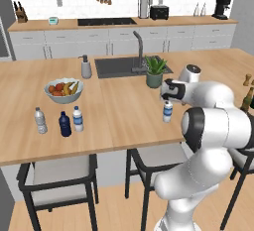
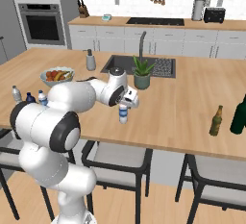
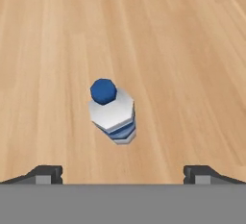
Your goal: Move the plastic bottles in the middle to the plastics group, and the glass bottles in the middle to the glass group.
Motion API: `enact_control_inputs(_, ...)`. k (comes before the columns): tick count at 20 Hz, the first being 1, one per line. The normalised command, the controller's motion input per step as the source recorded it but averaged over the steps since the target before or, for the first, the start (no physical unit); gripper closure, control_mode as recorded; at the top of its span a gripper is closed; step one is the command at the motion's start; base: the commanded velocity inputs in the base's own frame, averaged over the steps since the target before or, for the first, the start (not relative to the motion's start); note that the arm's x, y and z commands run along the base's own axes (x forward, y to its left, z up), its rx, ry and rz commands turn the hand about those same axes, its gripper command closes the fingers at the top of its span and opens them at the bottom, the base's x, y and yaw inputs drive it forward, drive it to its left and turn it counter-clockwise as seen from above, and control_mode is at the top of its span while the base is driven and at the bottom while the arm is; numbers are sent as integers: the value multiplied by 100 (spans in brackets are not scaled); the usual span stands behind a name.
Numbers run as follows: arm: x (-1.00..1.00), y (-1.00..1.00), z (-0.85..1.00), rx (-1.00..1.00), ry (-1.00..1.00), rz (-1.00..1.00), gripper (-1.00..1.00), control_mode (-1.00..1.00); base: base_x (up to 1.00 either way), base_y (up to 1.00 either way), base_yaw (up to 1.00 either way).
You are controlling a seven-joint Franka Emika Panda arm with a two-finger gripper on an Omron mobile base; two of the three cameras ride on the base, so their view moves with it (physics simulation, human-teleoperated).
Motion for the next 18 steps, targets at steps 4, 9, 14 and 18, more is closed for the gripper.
enact_control_inputs(4,23,33,0,-12,0,0,-100,-100,0,0,0)
enact_control_inputs(9,1,-5,0,-1,0,0,-100,-100,0,0,0)
enact_control_inputs(14,0,-18,-7,0,0,0,-100,-100,0,0,0)
enact_control_inputs(18,9,-1,-31,0,2,0,-100,-100,0,0,0)
